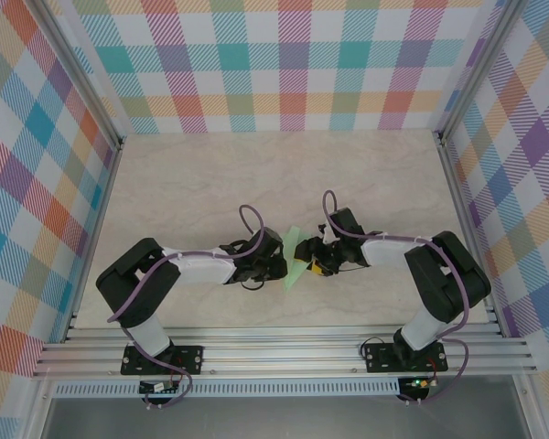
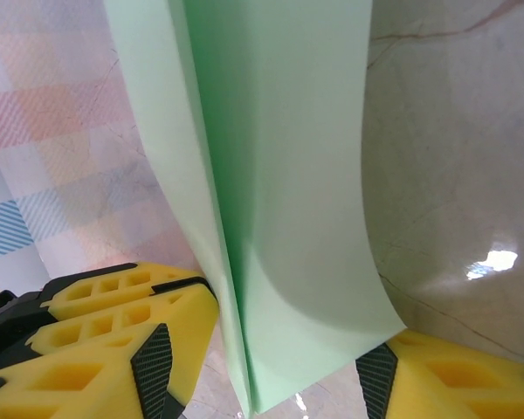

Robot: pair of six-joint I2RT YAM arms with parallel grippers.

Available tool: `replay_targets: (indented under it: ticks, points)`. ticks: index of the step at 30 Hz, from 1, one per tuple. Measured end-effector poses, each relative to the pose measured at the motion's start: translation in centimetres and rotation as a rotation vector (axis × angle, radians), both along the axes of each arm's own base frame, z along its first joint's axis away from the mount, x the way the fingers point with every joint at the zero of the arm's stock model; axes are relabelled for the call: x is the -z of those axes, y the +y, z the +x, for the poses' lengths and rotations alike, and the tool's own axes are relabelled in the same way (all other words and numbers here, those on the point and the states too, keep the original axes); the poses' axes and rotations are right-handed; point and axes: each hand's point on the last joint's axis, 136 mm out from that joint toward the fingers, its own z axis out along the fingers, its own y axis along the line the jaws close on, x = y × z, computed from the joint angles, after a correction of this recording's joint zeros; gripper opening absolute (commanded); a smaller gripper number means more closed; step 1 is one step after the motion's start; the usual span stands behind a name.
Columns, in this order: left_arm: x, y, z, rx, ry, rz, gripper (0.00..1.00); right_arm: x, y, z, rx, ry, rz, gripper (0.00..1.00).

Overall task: Fold a paper plane with a square sheet of paper (pick it up from the middle)
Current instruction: Turn over the paper at the center of the table.

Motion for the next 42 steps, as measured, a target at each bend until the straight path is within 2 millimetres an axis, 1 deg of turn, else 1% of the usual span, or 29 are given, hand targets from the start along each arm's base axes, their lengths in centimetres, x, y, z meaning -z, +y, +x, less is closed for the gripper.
replay_targets:
  ticks: [20, 31, 42]
  points:
    - [0.04, 0.04, 0.03, -0.025, -0.001, -0.034, 0.14, -0.1, -0.03, 0.06, 0.028, -0.02, 0.028, 0.6]
    - [0.01, 0.08, -0.01, -0.027, -0.002, -0.048, 0.14, -0.03, -0.08, 0.07, 0.029, -0.02, 0.024, 0.57]
    - [-0.03, 0.15, 0.03, -0.033, -0.001, -0.065, 0.14, -0.03, -0.08, 0.07, 0.029, -0.02, 0.024, 0.57]
